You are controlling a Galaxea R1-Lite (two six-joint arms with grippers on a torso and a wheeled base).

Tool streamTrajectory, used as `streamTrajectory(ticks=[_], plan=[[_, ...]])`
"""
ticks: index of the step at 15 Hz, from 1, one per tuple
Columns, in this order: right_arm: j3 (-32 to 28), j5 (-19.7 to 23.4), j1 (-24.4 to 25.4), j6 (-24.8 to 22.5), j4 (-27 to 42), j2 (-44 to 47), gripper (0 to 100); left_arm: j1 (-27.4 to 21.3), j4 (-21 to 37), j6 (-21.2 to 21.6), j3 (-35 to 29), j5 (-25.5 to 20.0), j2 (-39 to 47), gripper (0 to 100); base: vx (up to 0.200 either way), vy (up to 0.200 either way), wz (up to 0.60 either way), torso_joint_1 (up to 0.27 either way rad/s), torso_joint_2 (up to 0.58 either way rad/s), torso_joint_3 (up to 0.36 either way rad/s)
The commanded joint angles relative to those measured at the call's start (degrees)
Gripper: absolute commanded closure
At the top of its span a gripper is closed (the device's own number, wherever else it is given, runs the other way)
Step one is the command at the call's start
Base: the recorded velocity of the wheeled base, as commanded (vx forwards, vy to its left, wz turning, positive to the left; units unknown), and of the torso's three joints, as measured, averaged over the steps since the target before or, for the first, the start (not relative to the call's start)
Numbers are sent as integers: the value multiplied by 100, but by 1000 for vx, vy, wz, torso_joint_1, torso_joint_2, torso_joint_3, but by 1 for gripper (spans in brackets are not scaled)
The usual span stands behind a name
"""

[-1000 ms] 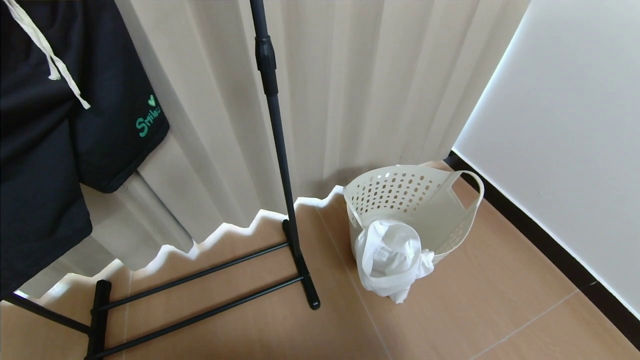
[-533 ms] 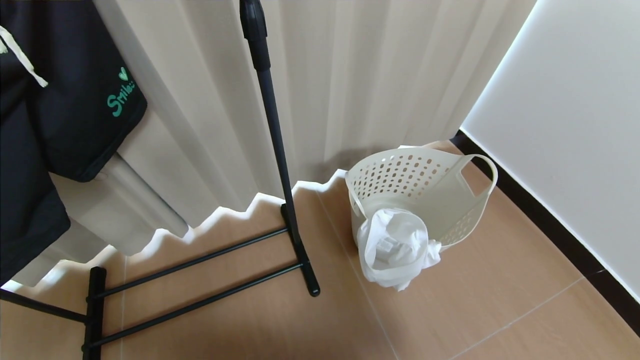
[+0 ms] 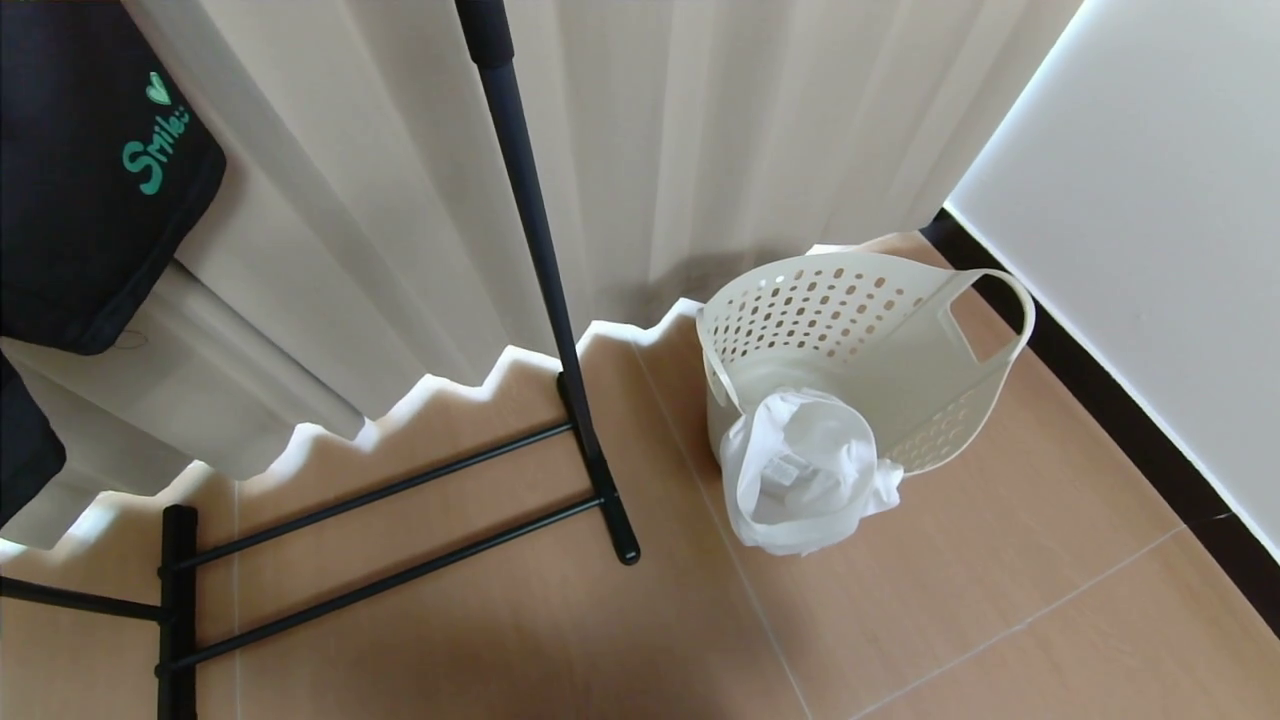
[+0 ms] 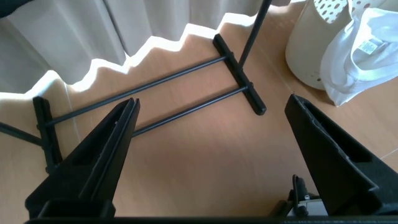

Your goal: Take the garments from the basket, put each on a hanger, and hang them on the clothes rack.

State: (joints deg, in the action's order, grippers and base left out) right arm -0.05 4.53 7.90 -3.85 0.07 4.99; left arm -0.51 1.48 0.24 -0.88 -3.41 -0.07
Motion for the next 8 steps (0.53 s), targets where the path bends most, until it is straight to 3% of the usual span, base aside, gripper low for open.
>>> streamTrajectory(ticks=[1,8], plan=[[-4,4,1,-1,1,2,0,-2,2,2,0,-1,7,0,0,0,0,2,2,-207],[-4,4,1,-1,1,2,0,7,2,2,0,-1,7,0,0,0,0,0,1,-196]])
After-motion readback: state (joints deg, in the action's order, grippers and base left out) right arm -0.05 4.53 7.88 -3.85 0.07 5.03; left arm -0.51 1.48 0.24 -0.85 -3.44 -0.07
